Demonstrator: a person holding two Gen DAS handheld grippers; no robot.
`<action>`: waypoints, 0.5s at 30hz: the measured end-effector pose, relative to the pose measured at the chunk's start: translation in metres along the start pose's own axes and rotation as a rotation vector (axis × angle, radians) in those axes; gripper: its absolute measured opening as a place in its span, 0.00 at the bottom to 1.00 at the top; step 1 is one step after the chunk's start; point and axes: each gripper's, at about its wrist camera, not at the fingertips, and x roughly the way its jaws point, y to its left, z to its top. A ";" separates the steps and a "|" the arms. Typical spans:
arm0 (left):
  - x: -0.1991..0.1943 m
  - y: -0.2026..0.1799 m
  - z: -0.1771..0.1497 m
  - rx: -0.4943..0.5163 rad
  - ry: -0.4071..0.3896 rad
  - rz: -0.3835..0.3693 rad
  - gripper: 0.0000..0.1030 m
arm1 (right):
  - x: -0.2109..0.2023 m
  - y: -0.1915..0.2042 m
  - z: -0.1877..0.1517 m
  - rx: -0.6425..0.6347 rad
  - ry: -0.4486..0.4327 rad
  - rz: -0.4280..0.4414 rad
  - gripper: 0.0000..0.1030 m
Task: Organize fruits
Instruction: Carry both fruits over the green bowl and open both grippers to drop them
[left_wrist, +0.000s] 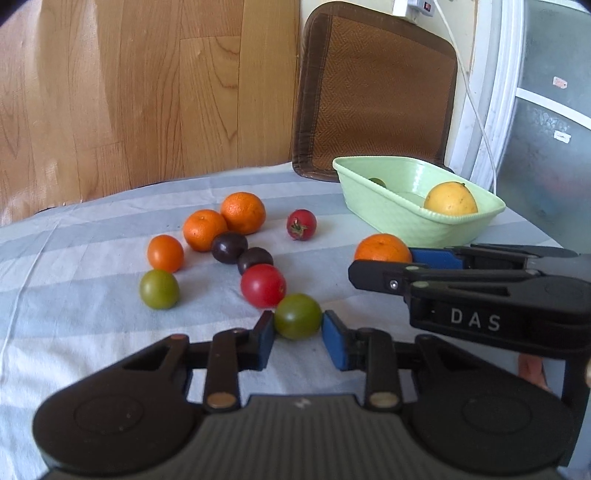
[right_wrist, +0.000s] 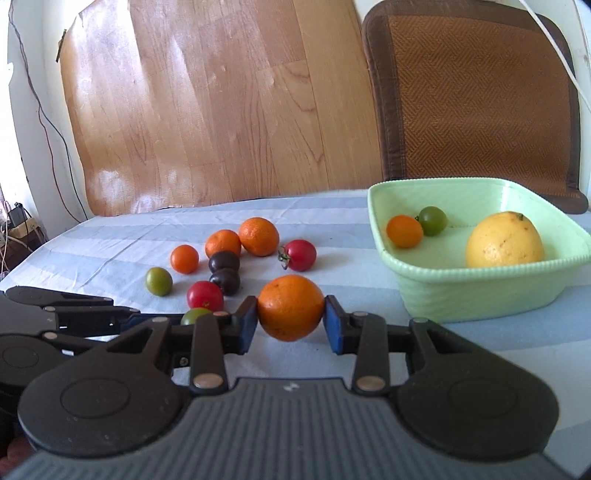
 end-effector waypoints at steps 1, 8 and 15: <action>-0.004 0.000 -0.003 -0.002 0.003 -0.013 0.28 | -0.002 0.000 -0.001 0.000 0.000 0.002 0.40; -0.039 -0.010 -0.031 0.016 0.005 -0.116 0.28 | -0.038 -0.009 -0.025 0.056 0.027 0.023 0.40; -0.050 -0.026 -0.043 0.075 -0.004 -0.105 0.32 | -0.068 -0.002 -0.049 0.011 0.035 -0.017 0.41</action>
